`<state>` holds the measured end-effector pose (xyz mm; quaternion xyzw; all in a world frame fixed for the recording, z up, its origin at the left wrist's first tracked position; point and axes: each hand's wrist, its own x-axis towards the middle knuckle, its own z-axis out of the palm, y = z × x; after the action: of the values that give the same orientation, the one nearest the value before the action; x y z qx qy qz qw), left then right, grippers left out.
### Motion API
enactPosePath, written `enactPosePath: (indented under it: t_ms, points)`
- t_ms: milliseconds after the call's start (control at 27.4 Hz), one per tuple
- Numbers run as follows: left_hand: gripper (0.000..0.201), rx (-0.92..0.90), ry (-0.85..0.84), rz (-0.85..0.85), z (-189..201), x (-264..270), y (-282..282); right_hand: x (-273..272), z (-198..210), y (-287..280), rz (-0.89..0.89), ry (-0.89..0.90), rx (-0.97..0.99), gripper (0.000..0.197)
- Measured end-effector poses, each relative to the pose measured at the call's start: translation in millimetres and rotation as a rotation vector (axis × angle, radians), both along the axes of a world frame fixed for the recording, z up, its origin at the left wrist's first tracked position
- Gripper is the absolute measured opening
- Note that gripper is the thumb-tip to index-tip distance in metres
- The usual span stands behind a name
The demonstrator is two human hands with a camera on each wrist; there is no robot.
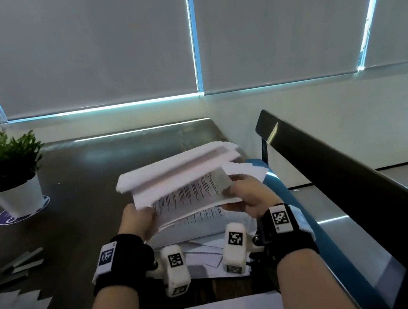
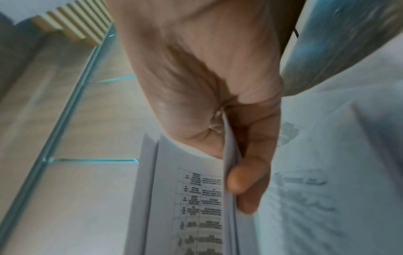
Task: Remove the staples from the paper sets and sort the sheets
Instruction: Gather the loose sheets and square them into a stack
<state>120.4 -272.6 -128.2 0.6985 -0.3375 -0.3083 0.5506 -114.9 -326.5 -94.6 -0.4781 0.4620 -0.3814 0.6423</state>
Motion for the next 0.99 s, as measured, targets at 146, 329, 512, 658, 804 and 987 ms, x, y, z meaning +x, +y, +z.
enactPosePath:
  t_ms: [146,329,512,658,804,987]
  points:
    - [0.01,0.205,-0.364,-0.064,-18.0,12.5,-15.8,5.2,-21.0,-0.3,-0.027,0.494,-0.093,0.031]
    - [0.05,0.49,-0.509,-0.05,-21.0,13.8,-15.6,9.5,-24.7,-7.6,-0.052,0.65,-0.121,0.041]
    - [0.051,0.497,-0.526,-0.08,-21.3,13.8,-17.3,11.7,-29.6,-6.9,0.016,0.425,-0.043,0.051]
    - [0.055,0.31,-0.233,-0.028,-17.4,23.5,-6.7,-3.0,-12.9,9.4,0.031,0.132,-0.049,0.027]
    - [0.045,-0.152,0.219,-0.082,6.9,20.4,11.3,-32.0,11.4,17.2,0.181,0.018,-0.173,0.026]
    - [0.022,-0.669,-0.053,-0.128,88.0,-30.9,26.7,-14.9,49.1,23.5,0.027,0.042,-0.551,0.033]
